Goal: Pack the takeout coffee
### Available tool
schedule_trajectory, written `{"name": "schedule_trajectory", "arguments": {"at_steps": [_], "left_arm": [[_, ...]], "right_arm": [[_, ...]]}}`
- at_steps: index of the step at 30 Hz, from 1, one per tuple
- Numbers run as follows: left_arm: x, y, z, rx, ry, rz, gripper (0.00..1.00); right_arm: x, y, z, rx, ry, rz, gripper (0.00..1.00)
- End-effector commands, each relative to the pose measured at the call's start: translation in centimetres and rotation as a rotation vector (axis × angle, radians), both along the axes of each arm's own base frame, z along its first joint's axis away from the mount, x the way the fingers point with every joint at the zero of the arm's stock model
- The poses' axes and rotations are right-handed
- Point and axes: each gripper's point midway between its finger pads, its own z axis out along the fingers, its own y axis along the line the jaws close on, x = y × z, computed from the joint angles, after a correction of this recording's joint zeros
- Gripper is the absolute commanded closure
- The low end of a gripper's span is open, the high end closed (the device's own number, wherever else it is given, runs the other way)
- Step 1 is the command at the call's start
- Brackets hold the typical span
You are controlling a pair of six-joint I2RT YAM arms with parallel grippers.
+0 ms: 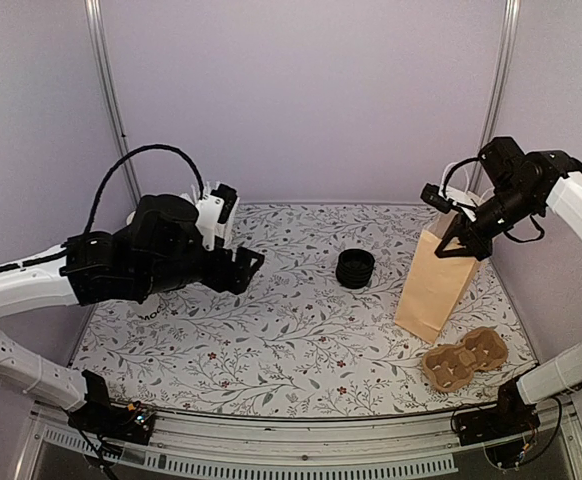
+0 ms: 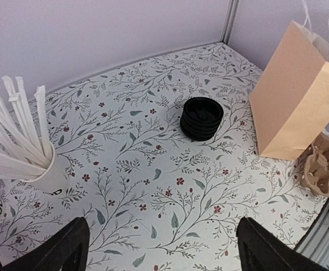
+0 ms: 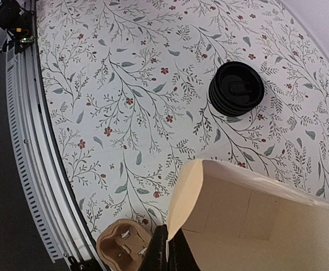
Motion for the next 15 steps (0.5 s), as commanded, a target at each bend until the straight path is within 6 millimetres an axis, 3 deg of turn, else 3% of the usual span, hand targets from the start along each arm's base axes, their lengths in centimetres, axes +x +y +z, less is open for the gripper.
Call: {"name": "schedule_trajectory", "arguments": {"at_steps": [1,7,15], "left_arm": [[0.2,3.2,0.5,-0.007,-0.003,0.087,0.07],[0.1,5.5,1.6,-0.004,-0.007,0.128,0.03],[-0.2,6.4,1.6,0.004,0.017,0.154,0.03]], "right_arm": [[-1.2,3.3,2.5,0.140,0.050,0.095,1.00],[-3.2,7.4,4.4,0.258,0.127,0.221,0.99],[-4.7,10.4,2.8,0.249,0.214,0.322,0.98]]}}
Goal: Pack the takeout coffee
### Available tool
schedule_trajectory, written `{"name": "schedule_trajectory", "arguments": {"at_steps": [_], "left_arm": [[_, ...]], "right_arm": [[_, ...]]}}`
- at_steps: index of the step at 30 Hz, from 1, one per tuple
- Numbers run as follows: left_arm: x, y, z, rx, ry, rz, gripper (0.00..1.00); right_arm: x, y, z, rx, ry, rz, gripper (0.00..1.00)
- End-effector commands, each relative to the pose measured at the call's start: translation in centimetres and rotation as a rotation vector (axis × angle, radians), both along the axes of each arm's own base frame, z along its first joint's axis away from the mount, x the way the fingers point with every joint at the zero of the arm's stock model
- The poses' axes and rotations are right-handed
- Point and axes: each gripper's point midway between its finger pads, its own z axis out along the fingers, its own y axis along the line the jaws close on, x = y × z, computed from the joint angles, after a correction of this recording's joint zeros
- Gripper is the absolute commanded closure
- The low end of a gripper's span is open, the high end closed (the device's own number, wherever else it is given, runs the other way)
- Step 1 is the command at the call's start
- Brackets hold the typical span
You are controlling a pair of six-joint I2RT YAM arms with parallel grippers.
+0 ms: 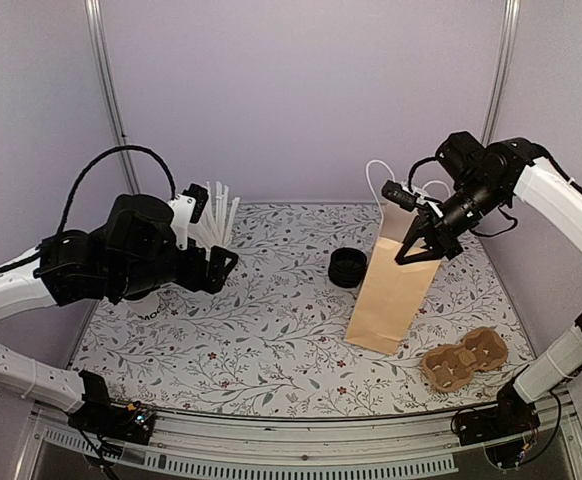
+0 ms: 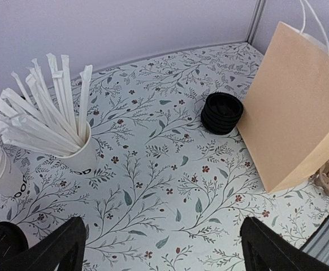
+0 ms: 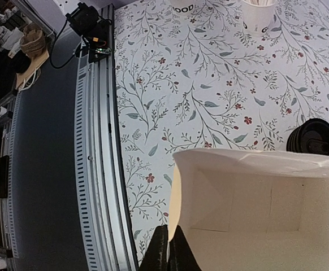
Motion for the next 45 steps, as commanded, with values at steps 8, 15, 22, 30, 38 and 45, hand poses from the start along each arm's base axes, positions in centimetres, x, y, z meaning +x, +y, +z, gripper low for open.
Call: {"name": "schedule_trajectory", "arguments": {"at_steps": [8,15,22,30,38,45], "left_arm": [[0.4,0.3,1.1,-0.012,0.012,0.028,0.03],[0.6,0.3,1.4,-0.001,0.018,0.047,0.02],[0.3,-0.5,0.2,-0.011,0.078,0.027,0.03],[-1.3,-4.7,1.1,-0.107,0.123,-0.107,0.05],[-1.0,-9.7,2.7,-0.183,0.140,-0.145,0.07],[-0.5,-11.0,1.6,-0.129,0.114,-0.154,0.08]], "right_arm": [[-2.2,5.4,1.4,0.115,0.066,0.159,0.96],[-1.5,10.9,1.4,0.115,0.039,0.182,0.94],[-0.8,13.2,2.8,0.136,0.027,0.219,0.63],[-0.8,8.9,9.8,0.235,-0.208,0.173,0.56],[6.0,-1.8,10.2,0.210,-0.281,-0.180,0.56],[6.2,-12.3,-3.2,-0.124,-0.166,-0.384,0.53]]}}
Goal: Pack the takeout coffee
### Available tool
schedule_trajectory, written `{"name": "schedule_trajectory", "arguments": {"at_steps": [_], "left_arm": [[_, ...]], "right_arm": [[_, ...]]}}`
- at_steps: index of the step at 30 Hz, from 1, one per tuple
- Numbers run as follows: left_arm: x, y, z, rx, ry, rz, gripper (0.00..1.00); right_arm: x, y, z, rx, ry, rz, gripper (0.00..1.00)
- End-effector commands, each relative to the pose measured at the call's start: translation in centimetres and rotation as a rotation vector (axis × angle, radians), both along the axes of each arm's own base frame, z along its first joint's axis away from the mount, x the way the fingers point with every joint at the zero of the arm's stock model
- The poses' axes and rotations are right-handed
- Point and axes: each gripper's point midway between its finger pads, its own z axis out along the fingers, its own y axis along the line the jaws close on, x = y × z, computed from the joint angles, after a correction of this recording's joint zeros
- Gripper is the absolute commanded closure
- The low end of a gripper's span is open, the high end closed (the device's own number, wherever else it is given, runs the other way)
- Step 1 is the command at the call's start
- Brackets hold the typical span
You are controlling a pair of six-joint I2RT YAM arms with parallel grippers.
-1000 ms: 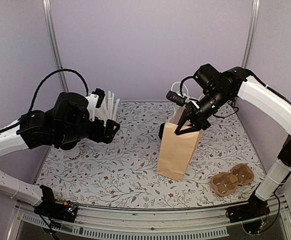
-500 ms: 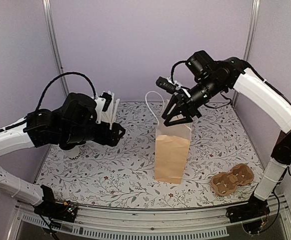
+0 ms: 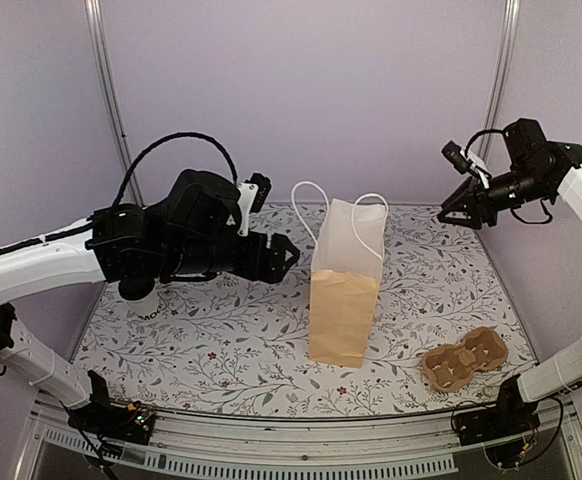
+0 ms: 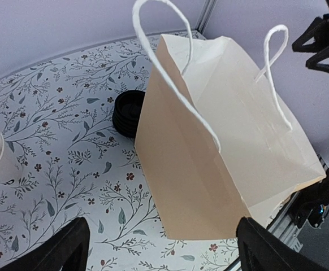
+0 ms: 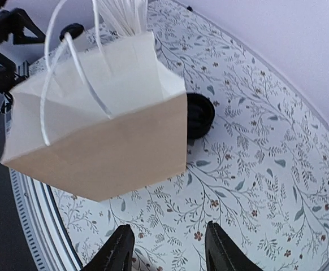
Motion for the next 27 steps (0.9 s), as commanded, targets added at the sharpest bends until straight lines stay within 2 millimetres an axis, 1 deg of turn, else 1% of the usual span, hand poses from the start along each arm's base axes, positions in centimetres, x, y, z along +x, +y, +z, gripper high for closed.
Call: {"name": "schedule_trajectory", "arguments": {"at_steps": [1,2,4,6,8,11,13,15,16,19,22,27], "left_arm": [[0.0,-0.5,0.4,-0.005,-0.039,-0.006,0.08],[0.1,-0.3,0.3,-0.003,-0.045,-0.006,0.08],[0.0,-0.1,0.3,-0.007,-0.056,-0.006,0.07],[0.0,0.0,0.3,-0.010,-0.065,-0.009,0.08],[-0.1,0.1,0.4,-0.014,-0.072,-0.015,0.07],[-0.3,0.0,0.6,-0.027,-0.076,-0.031,0.08],[-0.5,-0.1,0.5,-0.037,-0.072,-0.040,0.07],[-0.7,-0.1,0.4,-0.044,-0.065,-0.047,0.08],[-0.8,0.0,0.3,-0.046,-0.062,-0.049,0.07],[-1.0,0.3,-0.1,-0.047,-0.053,-0.046,0.07],[-1.0,0.8,-0.4,-0.044,-0.053,-0.034,0.08],[-1.1,1.1,-0.3,-0.045,-0.056,-0.029,0.08]], "right_arm": [[-2.1,-5.2,-9.9,-0.265,0.117,-0.049,0.52],[-2.8,-6.2,-11.9,-0.337,0.115,-0.037,0.51],[-4.3,-8.0,-14.1,-0.451,0.087,-0.028,0.44],[-5.5,-9.3,-15.9,-0.548,0.069,0.004,0.41],[-6.1,-10.6,-17.5,-0.635,0.068,0.022,0.41],[-6.9,-12.3,-20.0,-0.749,0.089,0.062,0.48],[-7.3,-13.4,-21.7,-0.820,0.098,0.087,0.50],[-8.3,-14.1,-23.4,-0.868,0.121,0.133,0.50],[-8.6,-14.7,-24.1,-0.911,0.128,0.156,0.50],[-9.3,-15.9,-26.2,-0.984,0.136,0.190,0.48],[-9.1,-16.6,-27.8,-1.032,0.120,0.195,0.45],[-6.5,-15.8,-28.5,-0.984,0.088,0.125,0.46]]}}
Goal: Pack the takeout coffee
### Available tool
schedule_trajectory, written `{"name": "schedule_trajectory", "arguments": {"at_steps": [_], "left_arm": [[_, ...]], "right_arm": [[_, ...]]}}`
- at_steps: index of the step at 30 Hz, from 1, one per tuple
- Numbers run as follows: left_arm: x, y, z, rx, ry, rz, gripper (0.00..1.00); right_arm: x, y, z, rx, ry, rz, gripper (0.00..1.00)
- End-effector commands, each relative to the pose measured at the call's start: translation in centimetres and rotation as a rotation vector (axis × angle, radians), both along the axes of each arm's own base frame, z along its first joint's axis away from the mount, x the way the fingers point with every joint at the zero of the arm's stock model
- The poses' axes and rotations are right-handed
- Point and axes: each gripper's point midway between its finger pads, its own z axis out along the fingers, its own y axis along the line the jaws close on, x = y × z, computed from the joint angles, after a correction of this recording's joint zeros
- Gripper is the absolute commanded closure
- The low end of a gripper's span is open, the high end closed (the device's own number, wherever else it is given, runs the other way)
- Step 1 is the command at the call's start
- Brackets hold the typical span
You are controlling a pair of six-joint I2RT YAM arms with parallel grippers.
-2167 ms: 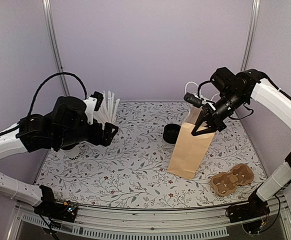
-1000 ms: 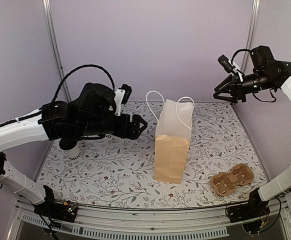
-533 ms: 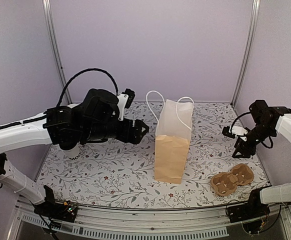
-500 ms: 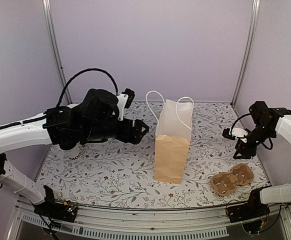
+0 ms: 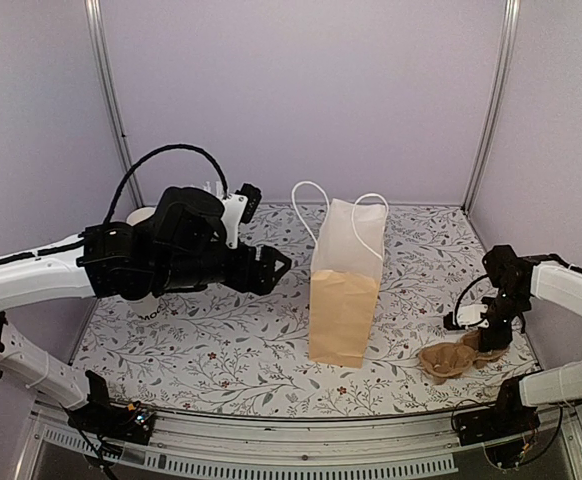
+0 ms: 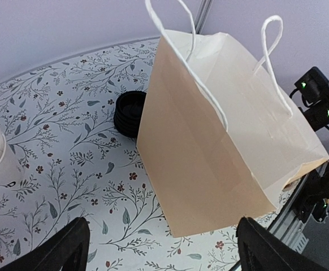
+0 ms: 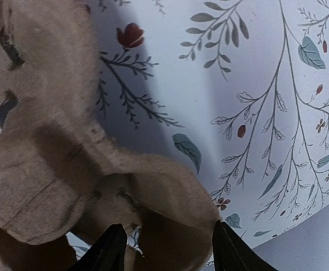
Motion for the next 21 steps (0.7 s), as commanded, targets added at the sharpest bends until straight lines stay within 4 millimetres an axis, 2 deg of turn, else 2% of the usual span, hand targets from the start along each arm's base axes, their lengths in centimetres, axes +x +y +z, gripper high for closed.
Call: {"name": "schedule_trajectory", "arguments": {"at_steps": [1,5,12,14,18,21], "left_arm": [[-0.4,0.0,1.0,-0.036,-0.016,-0.007,0.07],[-0.4,-0.2,0.9,-0.031,-0.012,-0.011,0.07],[-0.5,0.0,0.6,-0.028,-0.006,-0.011,0.08],[-0.6,0.1,0.4,-0.024,-0.005,-0.009,0.08],[-0.5,0.2,0.1,-0.017,-0.007,-0.004,0.08],[-0.5,0.1,0.0,-0.010,-0.005,-0.011,0.07]], "right_arm": [[3.9,0.3,-0.1,0.019,-0.111,-0.033,0.46],[5.7,0.9,-0.3,0.058,-0.113,-0.120,0.50],[9.0,1.0,0.8,0.108,-0.163,-0.246,0.52],[10.7,0.6,1.1,0.123,-0.194,-0.298,0.52],[15.4,-0.4,2.5,0.144,-0.315,-0.403,0.50],[17.5,-0.3,2.7,0.179,-0.334,-0.471,0.49]]}}
